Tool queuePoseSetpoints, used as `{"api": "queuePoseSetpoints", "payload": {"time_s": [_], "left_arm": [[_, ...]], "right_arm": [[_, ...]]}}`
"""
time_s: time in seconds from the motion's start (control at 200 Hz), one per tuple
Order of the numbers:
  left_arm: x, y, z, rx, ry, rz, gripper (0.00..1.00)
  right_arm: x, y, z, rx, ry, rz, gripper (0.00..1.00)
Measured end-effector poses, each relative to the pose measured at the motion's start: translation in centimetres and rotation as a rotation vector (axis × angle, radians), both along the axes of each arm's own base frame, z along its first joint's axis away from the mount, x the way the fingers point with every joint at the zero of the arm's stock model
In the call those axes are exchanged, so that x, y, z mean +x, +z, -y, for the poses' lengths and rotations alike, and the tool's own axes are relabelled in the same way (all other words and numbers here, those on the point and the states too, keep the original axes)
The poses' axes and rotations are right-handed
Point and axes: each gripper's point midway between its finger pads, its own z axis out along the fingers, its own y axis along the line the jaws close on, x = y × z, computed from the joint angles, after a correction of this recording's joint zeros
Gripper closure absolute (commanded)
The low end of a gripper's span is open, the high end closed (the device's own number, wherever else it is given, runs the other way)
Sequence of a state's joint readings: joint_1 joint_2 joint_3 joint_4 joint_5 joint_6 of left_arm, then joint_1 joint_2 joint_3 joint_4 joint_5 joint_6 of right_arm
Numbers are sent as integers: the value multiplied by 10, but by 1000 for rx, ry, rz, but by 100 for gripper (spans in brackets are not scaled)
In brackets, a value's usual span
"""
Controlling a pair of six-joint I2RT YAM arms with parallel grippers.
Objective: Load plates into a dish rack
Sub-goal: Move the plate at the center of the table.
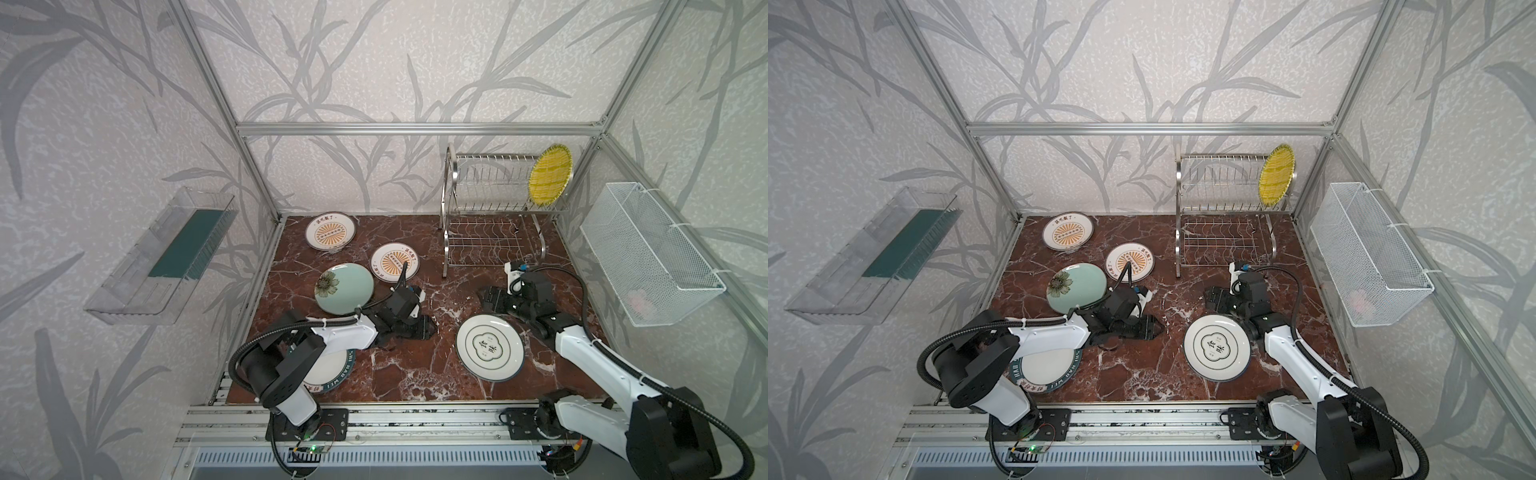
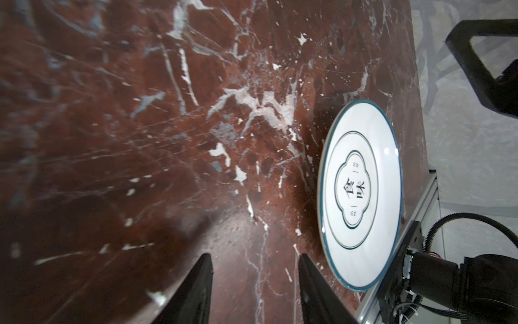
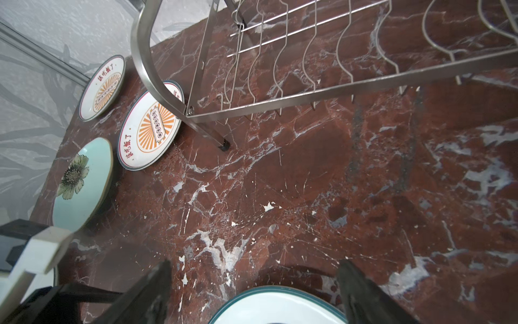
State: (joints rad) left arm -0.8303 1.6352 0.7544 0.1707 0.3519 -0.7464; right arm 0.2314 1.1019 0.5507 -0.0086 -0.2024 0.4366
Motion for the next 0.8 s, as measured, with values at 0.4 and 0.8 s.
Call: {"api": "queuePoseSetpoints", "payload": {"time_s": [0.4, 0.8], "left_arm": [[-20, -9, 56, -116, -64, -73, 59], [-17, 2, 75, -163, -80, -80, 68]], "right_arm": [[0, 4, -1, 33, -7, 12, 12], [2, 5, -1, 41, -11, 22, 12]]}}
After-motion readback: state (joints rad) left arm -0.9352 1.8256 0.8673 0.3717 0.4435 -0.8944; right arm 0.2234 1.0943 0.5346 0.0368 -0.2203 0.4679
